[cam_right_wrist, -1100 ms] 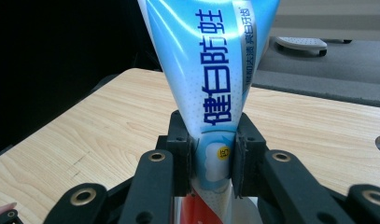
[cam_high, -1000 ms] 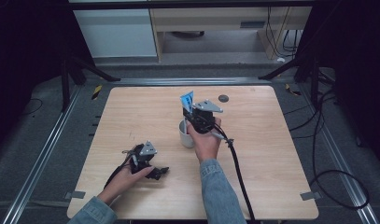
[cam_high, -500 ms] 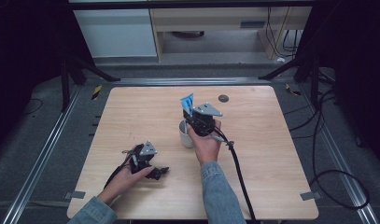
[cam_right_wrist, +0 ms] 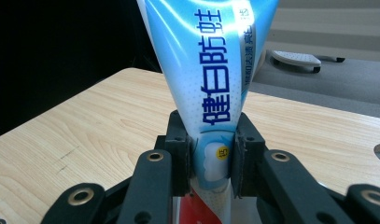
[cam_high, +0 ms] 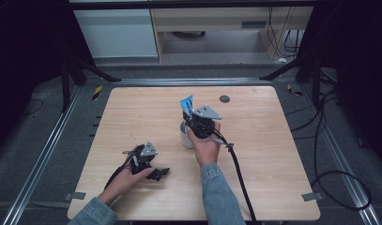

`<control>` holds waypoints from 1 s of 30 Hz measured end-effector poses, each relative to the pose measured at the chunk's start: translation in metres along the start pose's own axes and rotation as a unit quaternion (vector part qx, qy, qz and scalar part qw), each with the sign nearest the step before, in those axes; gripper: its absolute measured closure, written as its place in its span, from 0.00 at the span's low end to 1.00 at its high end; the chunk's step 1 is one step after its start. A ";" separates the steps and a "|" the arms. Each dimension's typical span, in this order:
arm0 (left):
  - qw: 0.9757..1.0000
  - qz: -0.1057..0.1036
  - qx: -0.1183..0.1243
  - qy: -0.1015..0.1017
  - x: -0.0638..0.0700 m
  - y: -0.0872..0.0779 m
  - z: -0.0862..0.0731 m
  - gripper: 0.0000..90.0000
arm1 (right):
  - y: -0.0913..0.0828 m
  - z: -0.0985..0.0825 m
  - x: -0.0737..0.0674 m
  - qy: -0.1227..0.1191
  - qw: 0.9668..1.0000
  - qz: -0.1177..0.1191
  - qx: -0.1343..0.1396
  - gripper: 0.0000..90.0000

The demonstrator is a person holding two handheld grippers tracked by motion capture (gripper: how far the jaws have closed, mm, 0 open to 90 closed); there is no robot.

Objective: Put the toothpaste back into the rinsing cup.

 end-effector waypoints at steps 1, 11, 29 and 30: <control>1.000 0.000 0.000 0.000 0.000 0.000 0.000 0.00 | 0.000 -0.001 0.000 0.001 1.000 0.000 0.003 0.81; 1.000 0.000 0.000 0.000 0.000 0.000 0.000 0.00 | 0.000 -0.007 0.006 0.008 1.000 -0.005 0.004 0.80; 1.000 0.000 0.000 0.000 0.000 0.000 0.000 0.00 | -0.003 -0.008 0.014 0.034 0.999 0.003 0.000 0.79; 1.000 0.000 0.000 0.000 0.000 0.000 0.000 0.00 | -0.004 -0.008 0.015 0.034 0.999 0.003 -0.002 0.79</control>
Point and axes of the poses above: each handheld gripper's, and its own axes: y roughly forward along the jaws, z roughly out of its top, x roughly to its right, the point moved 5 cm from there along y, roughly forward along the jaws, and after that the axes turned 10 degrees about z, right-handed, at the moved point
